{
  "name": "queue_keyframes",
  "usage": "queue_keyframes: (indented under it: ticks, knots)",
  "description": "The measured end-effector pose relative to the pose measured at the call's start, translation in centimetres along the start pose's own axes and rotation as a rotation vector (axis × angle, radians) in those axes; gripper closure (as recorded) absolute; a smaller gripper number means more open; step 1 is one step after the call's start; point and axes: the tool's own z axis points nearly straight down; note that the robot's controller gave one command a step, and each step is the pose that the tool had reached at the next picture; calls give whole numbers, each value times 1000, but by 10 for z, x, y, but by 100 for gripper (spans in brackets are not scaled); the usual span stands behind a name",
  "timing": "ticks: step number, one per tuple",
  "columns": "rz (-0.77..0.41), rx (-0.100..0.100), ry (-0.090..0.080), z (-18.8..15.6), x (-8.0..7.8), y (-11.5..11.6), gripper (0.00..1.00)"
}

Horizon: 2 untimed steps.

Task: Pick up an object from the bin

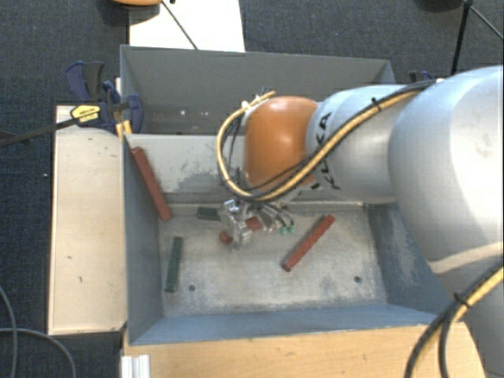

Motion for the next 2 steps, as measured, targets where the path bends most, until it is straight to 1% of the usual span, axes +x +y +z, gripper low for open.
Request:
queue_keyframes:
  ticks: [1,2]
  knots:
    - [1,0,0,0,0,0,100]
    - [-30,1,-3,-208,2,28,100]
